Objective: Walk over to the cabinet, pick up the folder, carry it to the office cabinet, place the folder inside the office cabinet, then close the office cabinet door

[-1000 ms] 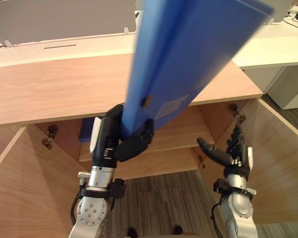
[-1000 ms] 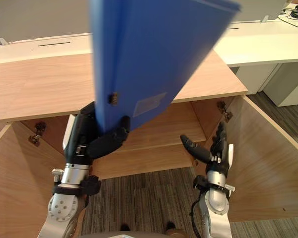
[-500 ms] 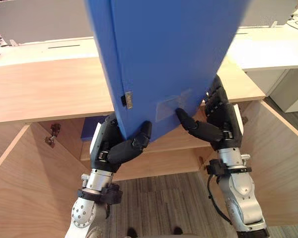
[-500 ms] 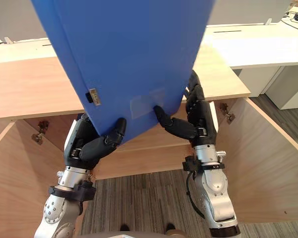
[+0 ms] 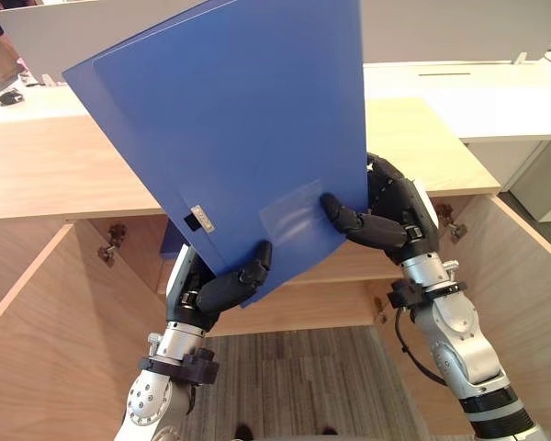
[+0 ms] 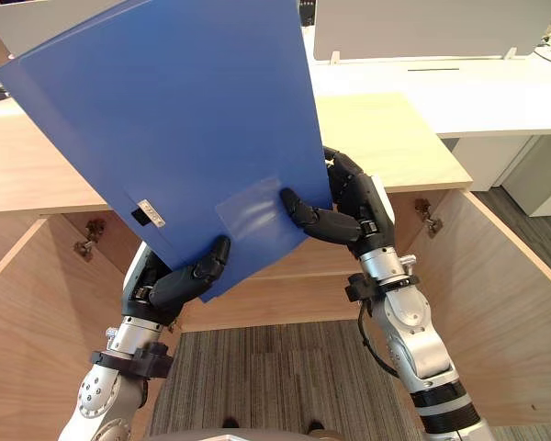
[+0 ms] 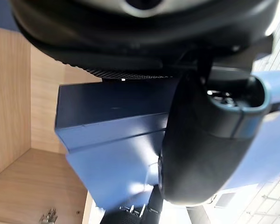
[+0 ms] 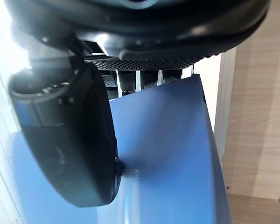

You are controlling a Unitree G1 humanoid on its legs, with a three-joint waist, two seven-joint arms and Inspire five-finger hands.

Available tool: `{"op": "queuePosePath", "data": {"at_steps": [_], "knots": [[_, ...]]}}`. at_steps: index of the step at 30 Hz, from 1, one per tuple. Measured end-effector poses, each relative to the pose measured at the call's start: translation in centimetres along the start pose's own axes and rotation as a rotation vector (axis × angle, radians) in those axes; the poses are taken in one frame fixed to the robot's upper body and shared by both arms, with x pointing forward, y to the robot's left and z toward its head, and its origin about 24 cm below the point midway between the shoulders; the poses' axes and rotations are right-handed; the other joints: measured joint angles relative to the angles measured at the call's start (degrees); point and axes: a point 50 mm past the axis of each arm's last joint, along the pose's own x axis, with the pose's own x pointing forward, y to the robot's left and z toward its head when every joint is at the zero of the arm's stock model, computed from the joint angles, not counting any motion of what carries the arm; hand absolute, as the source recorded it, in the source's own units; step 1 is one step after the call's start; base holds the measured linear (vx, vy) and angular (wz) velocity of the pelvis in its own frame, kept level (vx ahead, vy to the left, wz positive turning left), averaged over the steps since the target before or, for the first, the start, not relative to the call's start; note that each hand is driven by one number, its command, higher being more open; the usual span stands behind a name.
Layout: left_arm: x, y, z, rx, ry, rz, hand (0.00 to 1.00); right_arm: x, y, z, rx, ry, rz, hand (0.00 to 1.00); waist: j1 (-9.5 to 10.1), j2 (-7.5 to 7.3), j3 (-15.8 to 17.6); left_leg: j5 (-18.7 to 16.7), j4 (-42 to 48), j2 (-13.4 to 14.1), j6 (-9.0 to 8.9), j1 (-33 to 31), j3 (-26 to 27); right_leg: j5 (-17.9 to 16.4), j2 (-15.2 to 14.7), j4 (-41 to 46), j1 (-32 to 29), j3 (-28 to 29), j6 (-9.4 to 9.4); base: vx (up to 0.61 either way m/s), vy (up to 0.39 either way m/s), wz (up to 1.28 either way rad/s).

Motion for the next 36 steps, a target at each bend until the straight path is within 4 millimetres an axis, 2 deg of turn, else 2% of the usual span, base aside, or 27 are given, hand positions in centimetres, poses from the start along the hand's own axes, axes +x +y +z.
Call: {"op": "queuePosePath", "data": {"at_steps": [4,5,12,16,19,22,24,26,28,33,35,36], "knots": [[0.0,0.5,0.2,0.018,-0.008,0.016,0.00,0.1,0.3,-0.2,-0.010,0.016,0.031,0.00,0.04,-0.06,-0.7,0.0,0.0,0.0,0.00,-0.2,-0.2,0.0,0.0,0.0,-0.1,-0.2,0.00,0.00,-0.002,0.01],[0.0,0.6,0.2,0.022,-0.007,0.021,1.00,0.1,0.3,-0.4,-0.005,0.024,0.031,0.00,0.03,-0.06,-1.2,0.0,0.0,0.0,0.00,-0.3,-0.3,0.0,0.0,-0.1,-0.1,-0.3,-0.01,0.01,-0.004,0.04],[-0.1,2.0,0.2,0.048,-0.033,0.117,1.00,0.0,1.2,-1.2,0.049,0.037,0.044,0.00,0.09,-0.05,-1.7,0.4,-0.1,0.0,-0.01,-0.5,-0.8,0.0,0.0,0.0,-0.1,-0.8,-0.07,-0.01,-0.007,0.03],[-0.8,4.6,-0.4,0.132,-0.024,0.309,1.00,-0.2,2.5,-1.7,0.088,0.032,0.073,0.00,0.30,-0.03,-1.7,0.6,-0.1,0.0,-0.03,-0.6,-1.3,-0.1,0.0,0.0,0.0,-1.2,-0.12,-0.02,-0.009,0.06],[-2.5,7.7,-1.3,0.149,0.008,0.546,1.00,-0.4,2.8,-1.9,0.109,0.026,0.037,0.00,0.96,-0.04,-1.7,0.6,-0.1,0.0,-0.02,-0.8,-1.6,-0.1,0.0,0.0,0.0,-1.5,-0.15,0.00,-0.005,0.06],[-5.1,10.4,-2.1,0.152,0.053,0.759,1.00,-1.0,1.7,-1.9,0.110,0.027,-0.039,0.00,1.42,-0.08,-1.7,0.7,-0.1,-0.1,0.00,-1.4,-2.6,-0.1,-0.2,-0.2,0.0,-2.5,-0.14,0.01,-0.003,0.15],[-6.8,11.4,-2.4,0.128,0.072,0.861,1.00,-1.1,1.1,-1.8,0.110,0.015,-0.077,0.00,1.69,-0.11,-1.7,0.8,-0.1,-0.2,-0.02,-1.6,-3.0,-0.1,-0.3,-0.2,0.0,-3.0,-0.15,0.01,-0.001,0.12],[-7.7,11.7,-2.8,0.113,0.092,0.902,1.00,-1.1,1.1,-1.7,0.118,0.008,-0.090,0.00,1.77,-0.13,-1.7,0.8,-0.1,-0.2,-0.02,-1.7,-3.0,-0.1,-0.3,-0.3,0.0,-3.0,-0.16,0.00,-0.001,0.03],[-8.5,11.9,-3.8,0.094,0.136,0.931,1.00,-1.0,1.1,-1.7,0.131,0.003,-0.103,0.00,1.77,-0.12,-1.7,0.8,-0.1,-0.2,-0.06,-1.8,-3.1,-0.2,-0.3,-0.3,-0.1,-3.2,-0.17,0.00,0.000,0.00],[-11.2,12.0,-7.9,0.019,0.341,0.997,1.00,-1.1,1.4,-1.9,0.145,0.006,-0.103,0.00,1.60,-0.26,-1.6,0.9,-0.1,-0.1,-0.15,-2.6,-3.5,-0.2,-0.3,-0.4,-0.7,-3.6,-0.17,-0.01,-0.004,0.04],[-13.3,11.7,-10.4,-0.018,0.487,1.036,1.00,-1.5,1.8,-2.3,0.155,0.029,-0.091,0.00,1.59,-0.33,-1.7,0.9,-0.1,-0.1,-0.15,-3.0,-3.5,-0.2,-0.4,-0.5,-0.9,-3.7,-0.17,0.00,0.000,0.00],[-13.9,11.6,-11.0,-0.026,0.525,1.044,1.00,-1.6,2.0,-2.4,0.159,0.036,-0.086,0.00,1.57,-0.37,-1.6,0.9,-0.1,-0.1,-0.15,-3.1,-3.5,-0.2,-0.4,-0.5,-1.1,-3.7,-0.17,0.00,0.000,0.00]]}}
